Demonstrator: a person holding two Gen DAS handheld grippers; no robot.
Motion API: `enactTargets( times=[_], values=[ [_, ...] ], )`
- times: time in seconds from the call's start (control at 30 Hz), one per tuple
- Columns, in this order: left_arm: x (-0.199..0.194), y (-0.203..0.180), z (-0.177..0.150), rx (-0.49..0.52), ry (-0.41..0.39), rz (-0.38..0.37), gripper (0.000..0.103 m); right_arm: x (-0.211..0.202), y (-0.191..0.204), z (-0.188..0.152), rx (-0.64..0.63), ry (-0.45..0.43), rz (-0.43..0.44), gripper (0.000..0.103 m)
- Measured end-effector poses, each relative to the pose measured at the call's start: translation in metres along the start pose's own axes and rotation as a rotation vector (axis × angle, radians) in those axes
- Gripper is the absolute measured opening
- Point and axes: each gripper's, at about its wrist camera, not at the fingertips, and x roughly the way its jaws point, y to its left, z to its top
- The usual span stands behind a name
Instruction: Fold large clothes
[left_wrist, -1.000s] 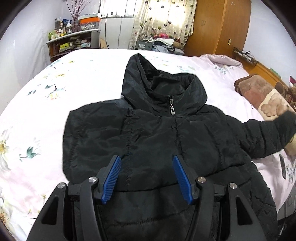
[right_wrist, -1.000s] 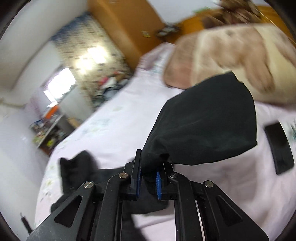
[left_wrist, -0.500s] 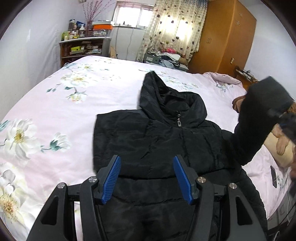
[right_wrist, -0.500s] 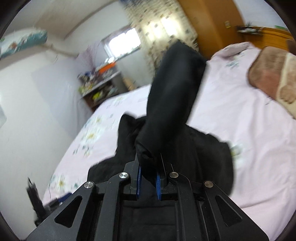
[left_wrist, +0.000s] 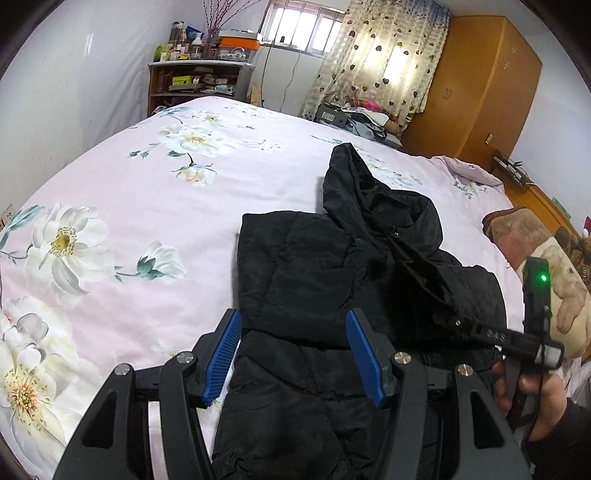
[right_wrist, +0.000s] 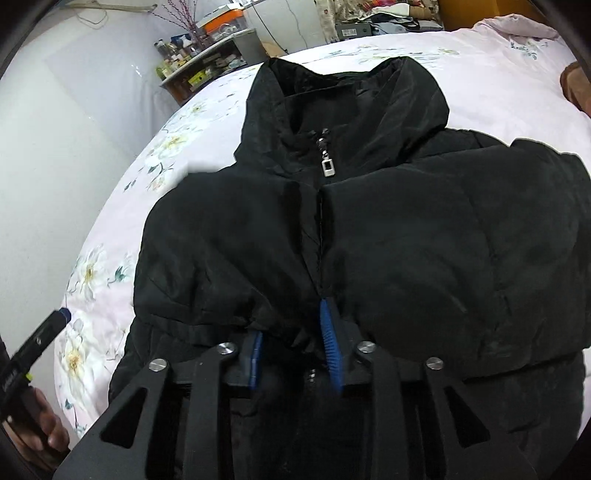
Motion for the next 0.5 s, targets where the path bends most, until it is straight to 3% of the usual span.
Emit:
enactTargets(
  times=[0.03, 0.1, 0.27, 0.4, 0.43, 0.47, 0.5],
  values=[
    [0.001, -0.002, 0.003, 0.001, -0.003, -0.006, 0.061, -0.003, 0.001, 0.000, -0.007, -0.004, 0.017, 0.045],
    [0.002, -0.010, 0.008, 0.007, -0.010, -0.025, 0.061, -0.016, 0.003, -0.002, -0.011, -0.006, 0.081, 0.057],
    [0.015, -0.048, 0.026, 0.054, -0.021, -0.093, 0.061, -0.056, 0.000, -0.006, -0.058, -0.086, 0.127, 0.057],
    [0.039, -0.093, 0.031, 0.138, -0.016, -0.171, 0.061, -0.089, -0.043, 0.004, -0.011, -0.182, -0.003, 0.057],
    [0.046, -0.102, 0.031, 0.157, -0.011, -0.196, 0.061, -0.095, -0.065, 0.006, 0.030, -0.192, -0.085, 0.057],
    [0.056, -0.114, 0.029, 0.186, -0.009, -0.209, 0.061, -0.097, -0.081, 0.007, 0.050, -0.193, -0.148, 0.054],
    [0.065, -0.122, 0.027, 0.211, -0.001, -0.206, 0.058, -0.100, -0.092, 0.007, 0.058, -0.195, -0.193, 0.040]
  ],
)
